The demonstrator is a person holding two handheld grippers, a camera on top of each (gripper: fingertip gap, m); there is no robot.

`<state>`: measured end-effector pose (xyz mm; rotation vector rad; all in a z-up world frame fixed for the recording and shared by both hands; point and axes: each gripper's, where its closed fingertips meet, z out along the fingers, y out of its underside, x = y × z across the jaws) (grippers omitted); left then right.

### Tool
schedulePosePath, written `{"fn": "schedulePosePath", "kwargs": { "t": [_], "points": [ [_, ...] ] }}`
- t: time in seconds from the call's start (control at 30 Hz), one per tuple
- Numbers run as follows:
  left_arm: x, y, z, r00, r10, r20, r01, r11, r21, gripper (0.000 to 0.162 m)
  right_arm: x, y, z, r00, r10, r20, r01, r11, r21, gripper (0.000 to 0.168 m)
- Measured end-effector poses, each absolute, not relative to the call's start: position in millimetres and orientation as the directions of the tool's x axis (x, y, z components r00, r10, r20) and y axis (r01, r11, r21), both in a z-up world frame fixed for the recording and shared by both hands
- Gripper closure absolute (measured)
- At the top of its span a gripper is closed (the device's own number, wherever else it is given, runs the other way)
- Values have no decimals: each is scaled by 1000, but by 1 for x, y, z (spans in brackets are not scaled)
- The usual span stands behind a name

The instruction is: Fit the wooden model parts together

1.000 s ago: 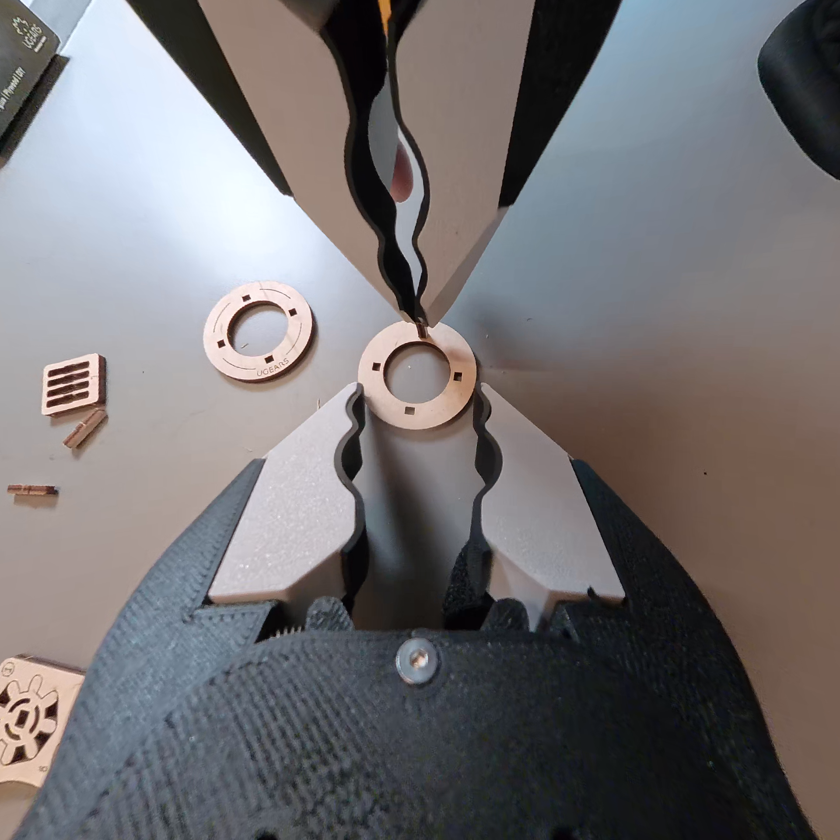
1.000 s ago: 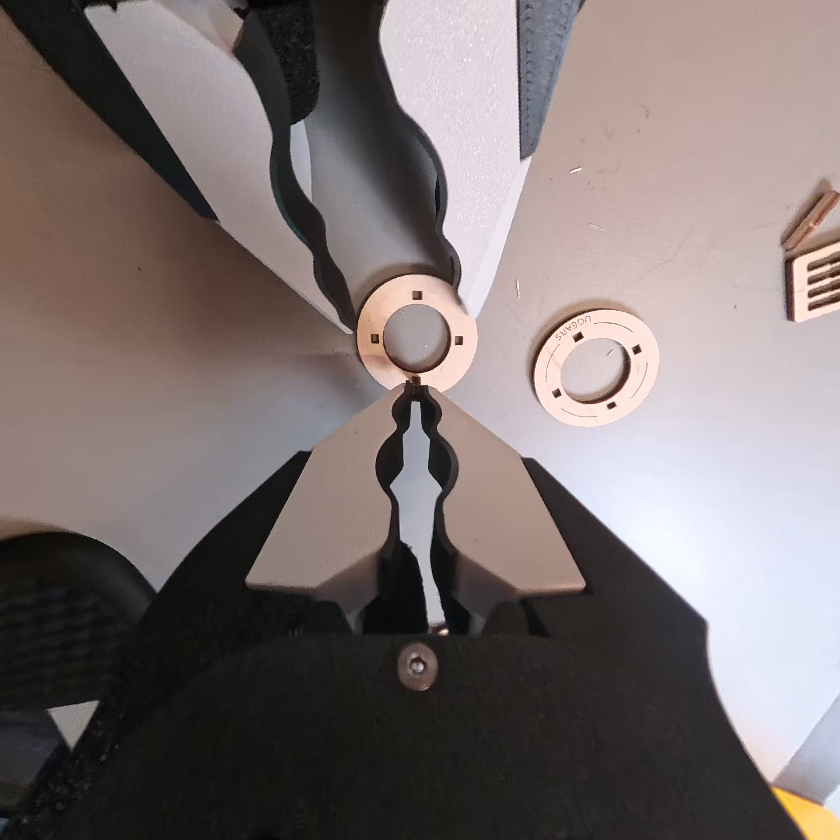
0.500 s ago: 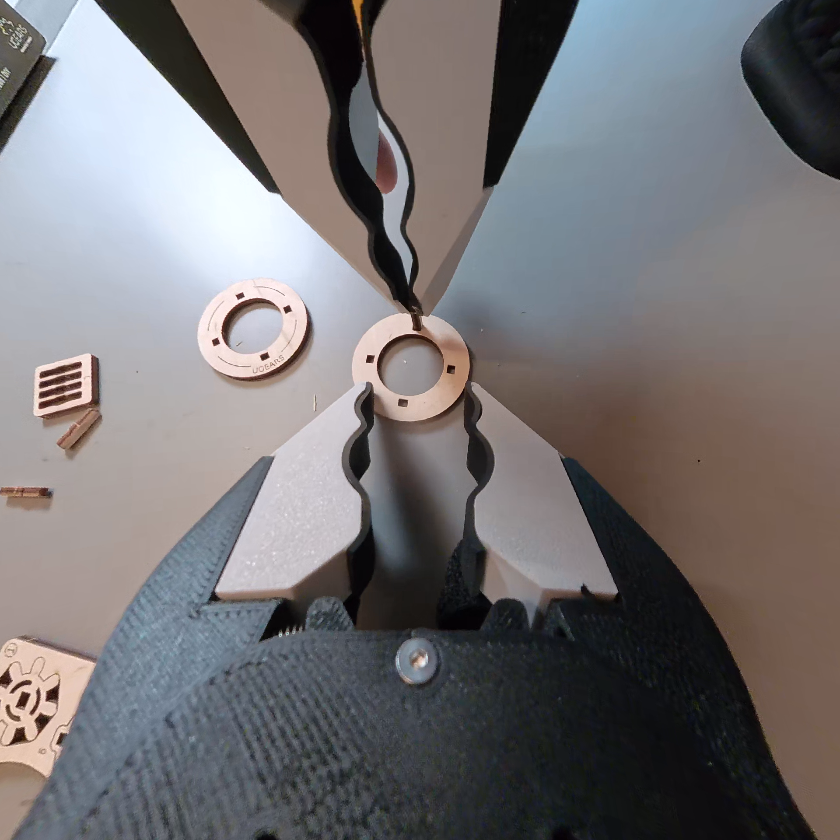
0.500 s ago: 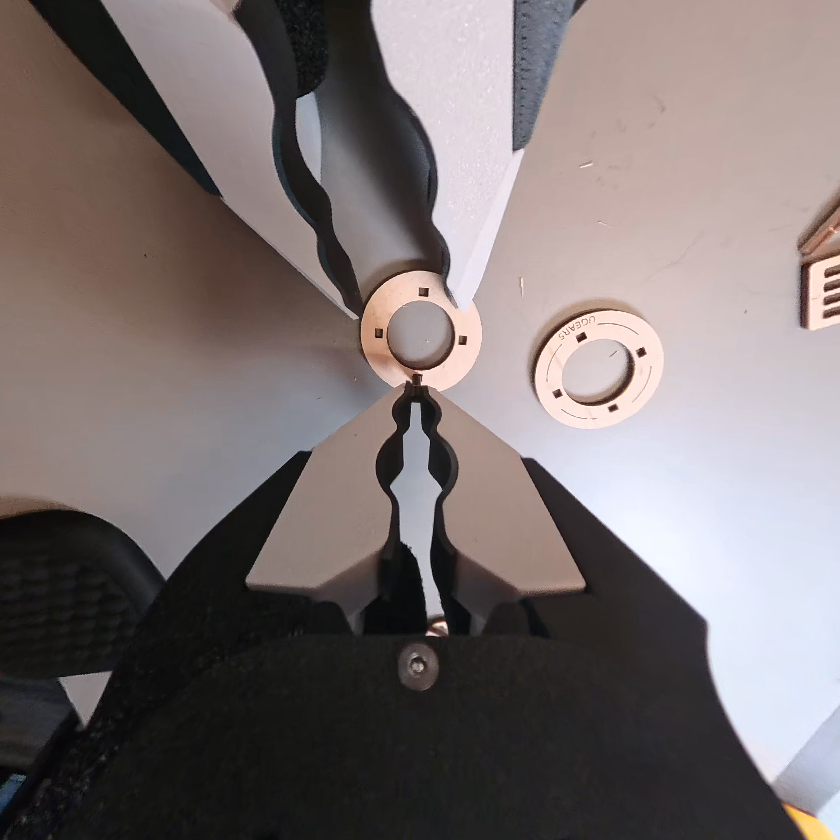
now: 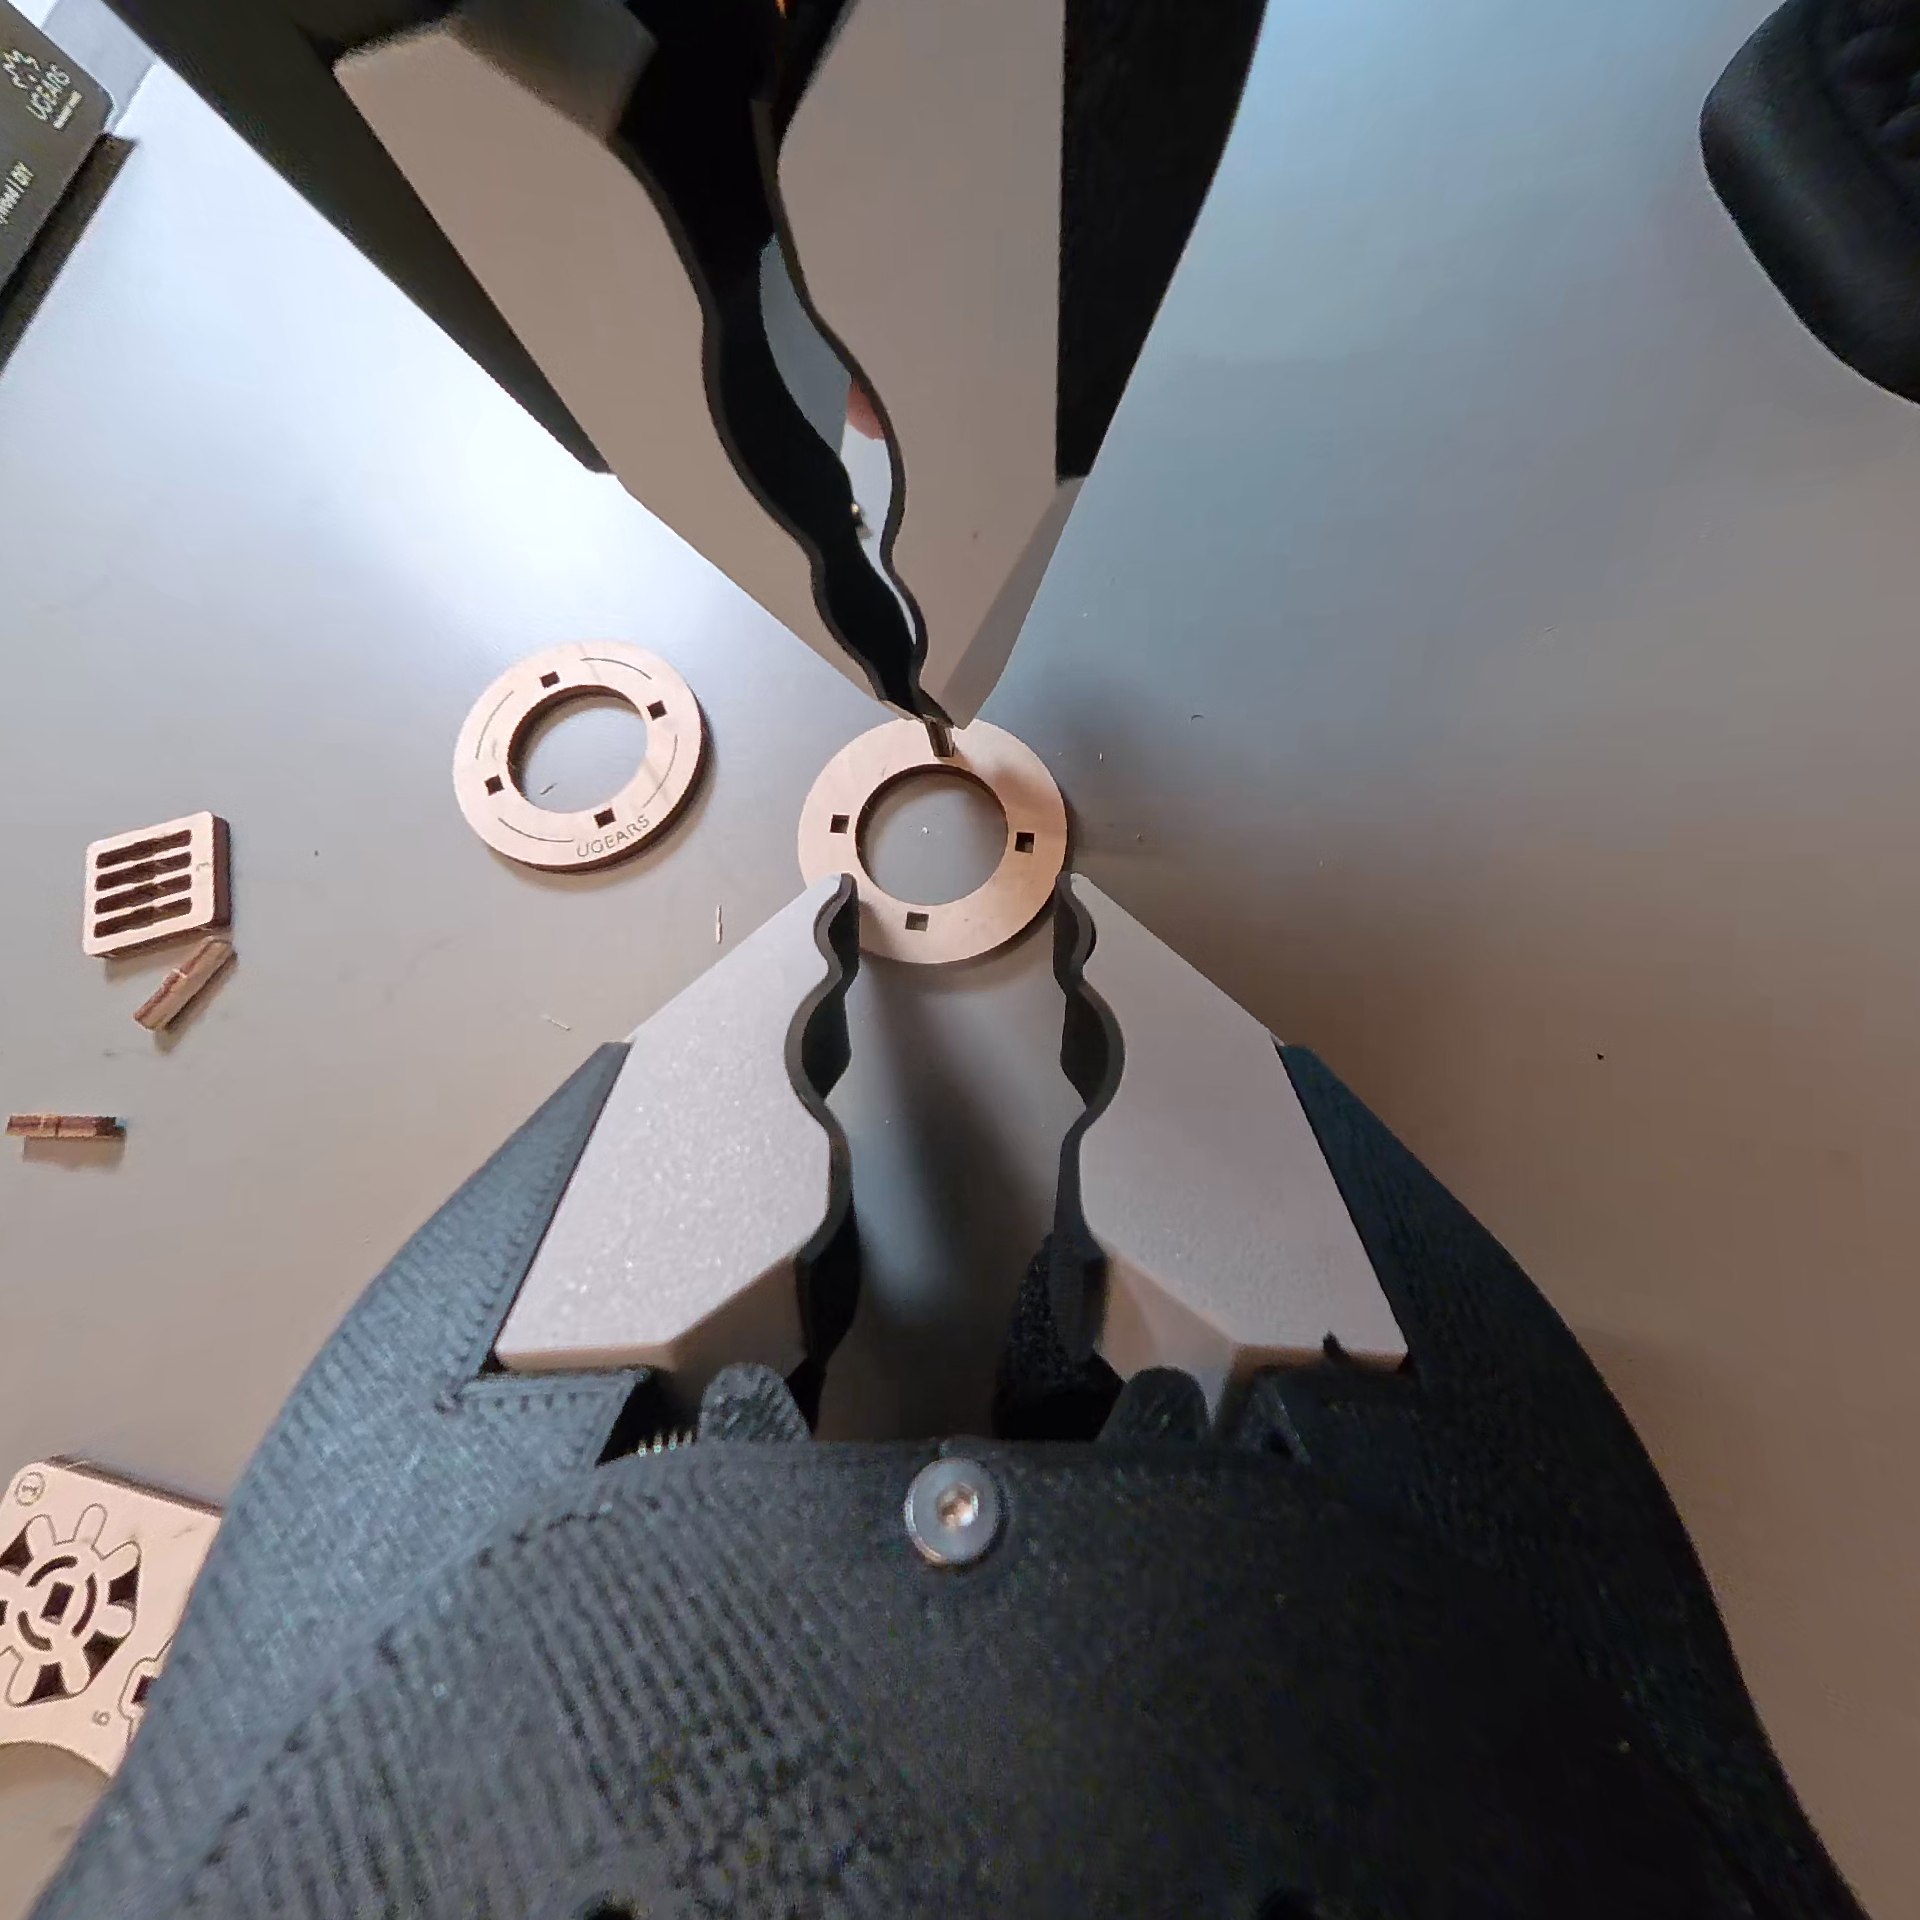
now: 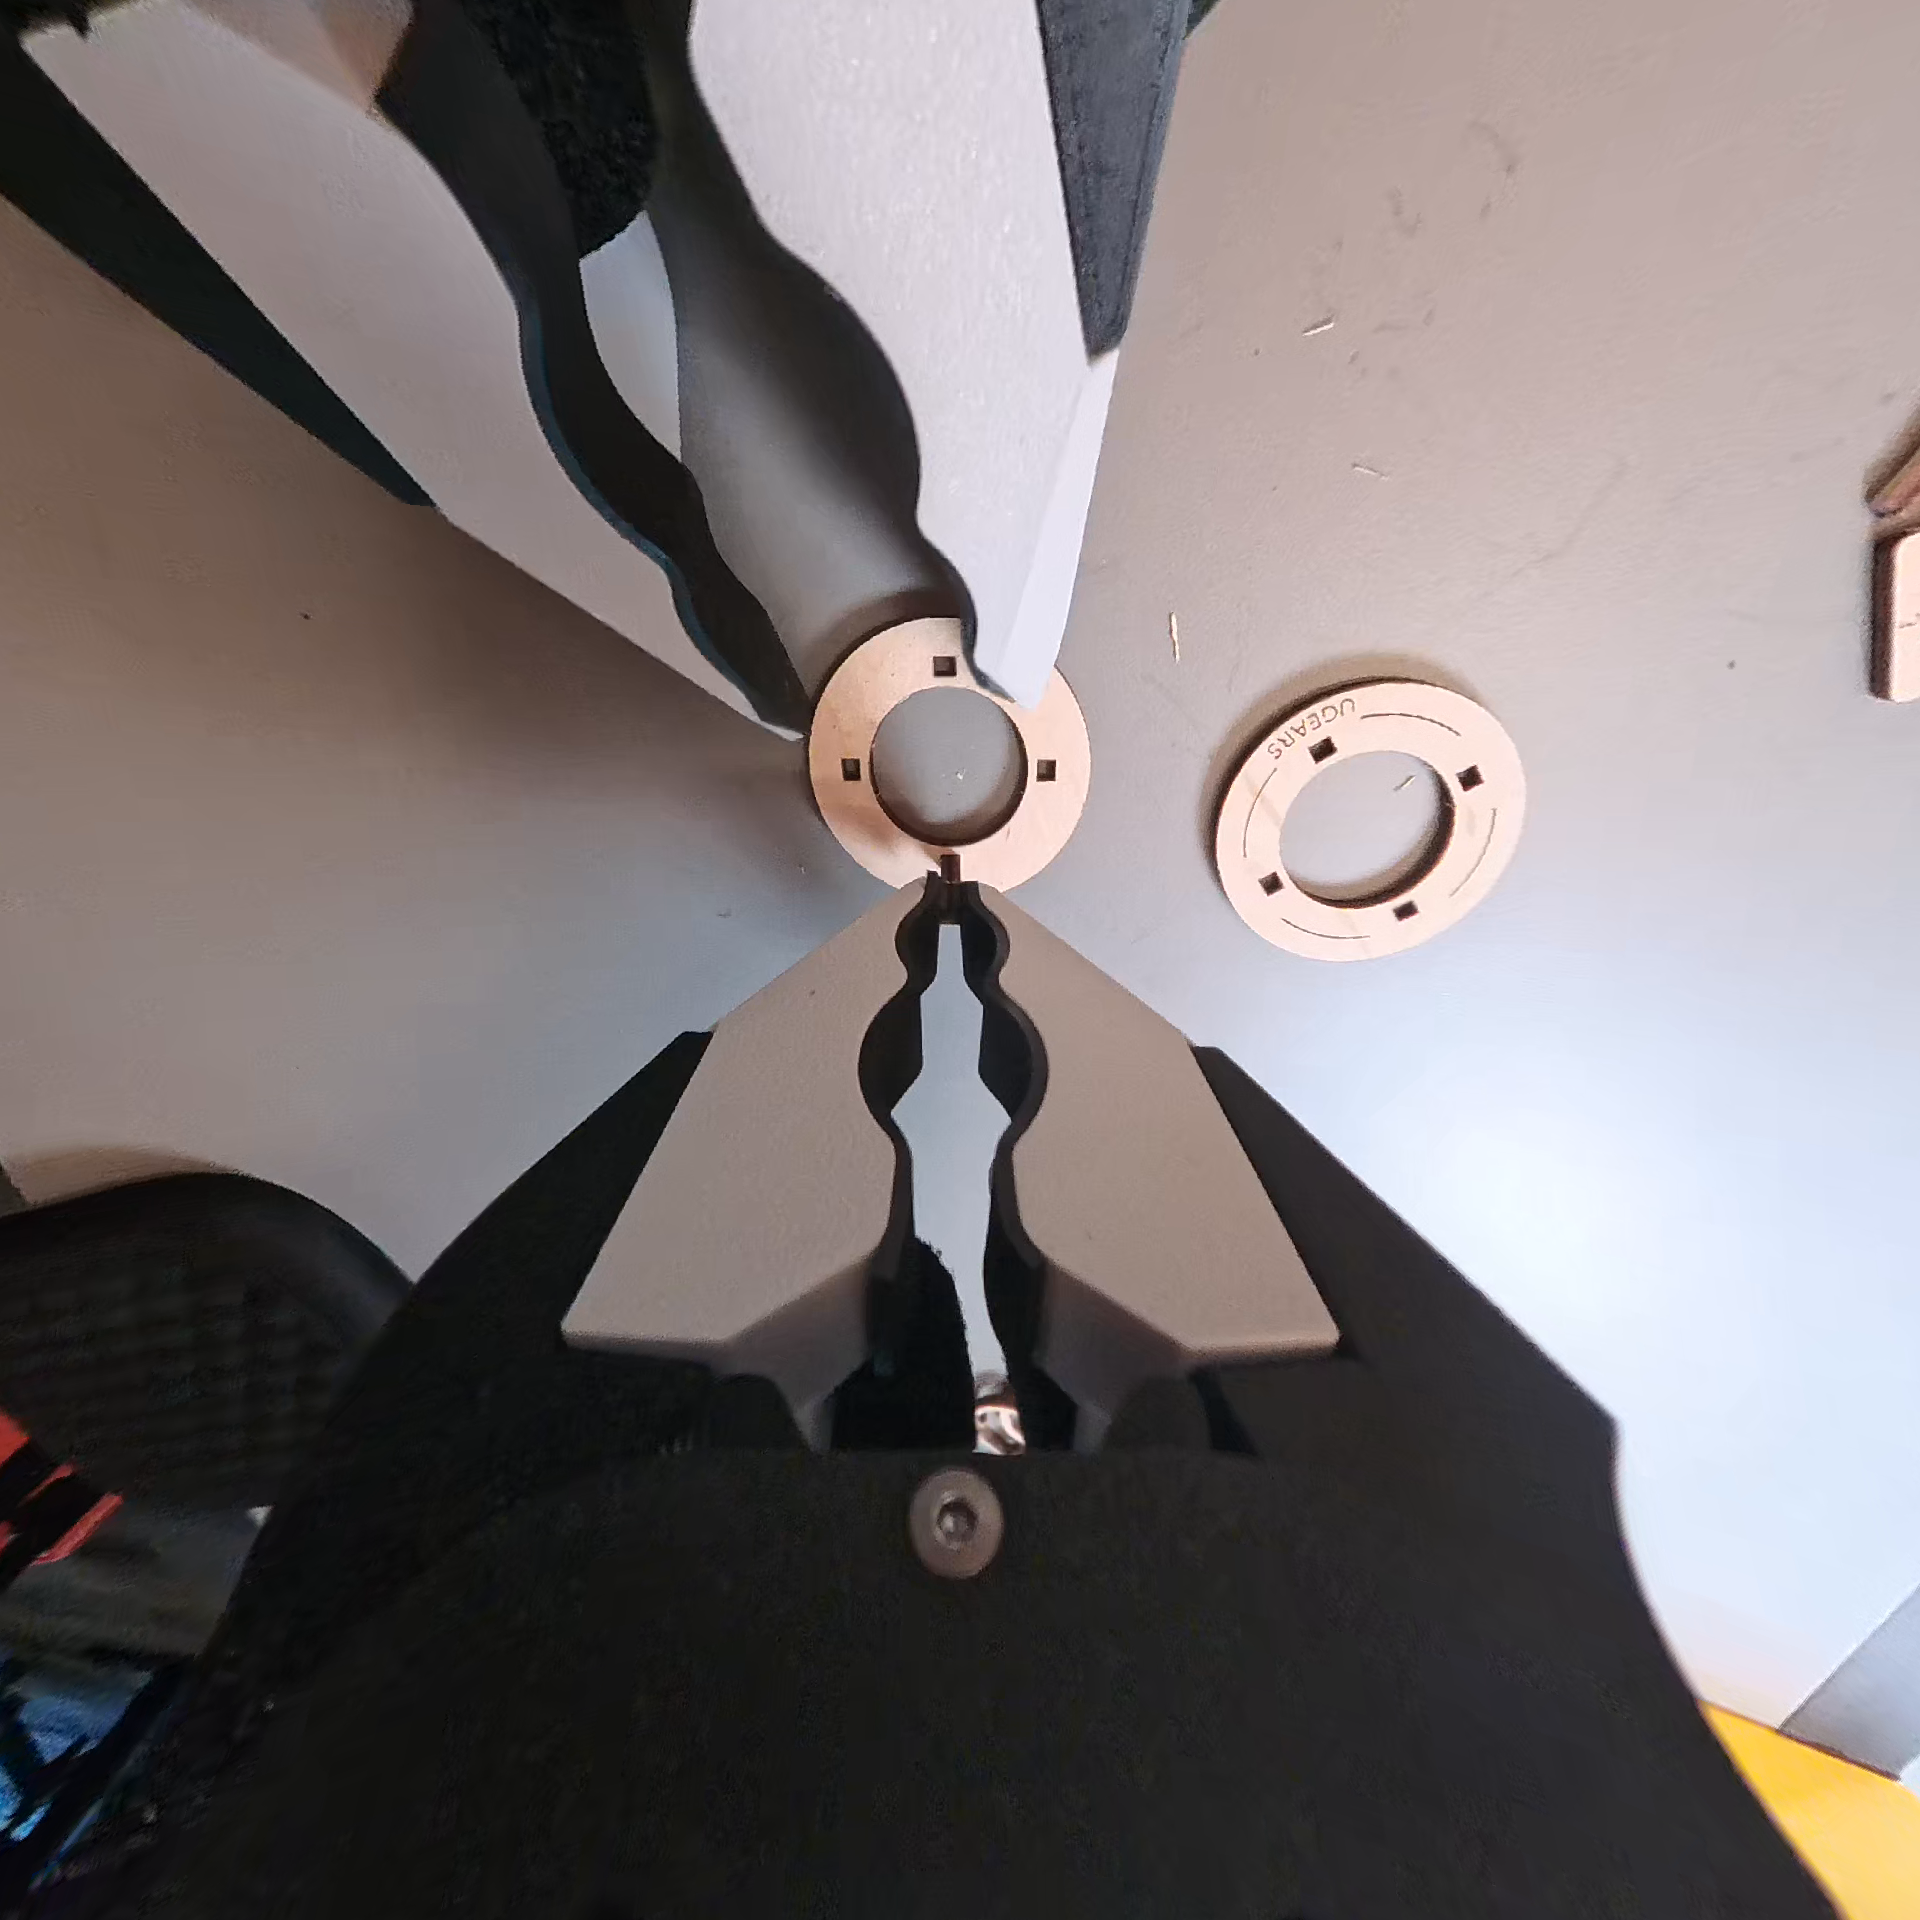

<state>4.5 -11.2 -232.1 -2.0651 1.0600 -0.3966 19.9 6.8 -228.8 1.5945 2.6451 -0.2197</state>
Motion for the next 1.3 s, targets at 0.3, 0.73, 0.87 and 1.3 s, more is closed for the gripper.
{"fn": "schedulePosePath", "kwargs": {
  "t": [0.3, 0.73, 0.87, 1.3],
  "points": [
    [5, -11, -232, 604, -794, -71, -557, -356, -750, 126, 17, 5, -230, -435, 893, -114, 900, 428, -84, 167],
    [5, -12, -232, 609, -790, -78, -559, -356, -749, 127, 18, 6, -231, -434, 893, -118, 898, 418, -138, 167],
    [5, -12, -232, 609, -789, -78, -557, -356, -750, 127, 19, 6, -231, -421, 901, -108, 902, 402, -160, 167],
    [5, -12, -232, 608, -790, -77, -558, -357, -749, 127, 19, 6, -233, -420, 902, -104, 904, 405, -133, 168]
  ]
}}
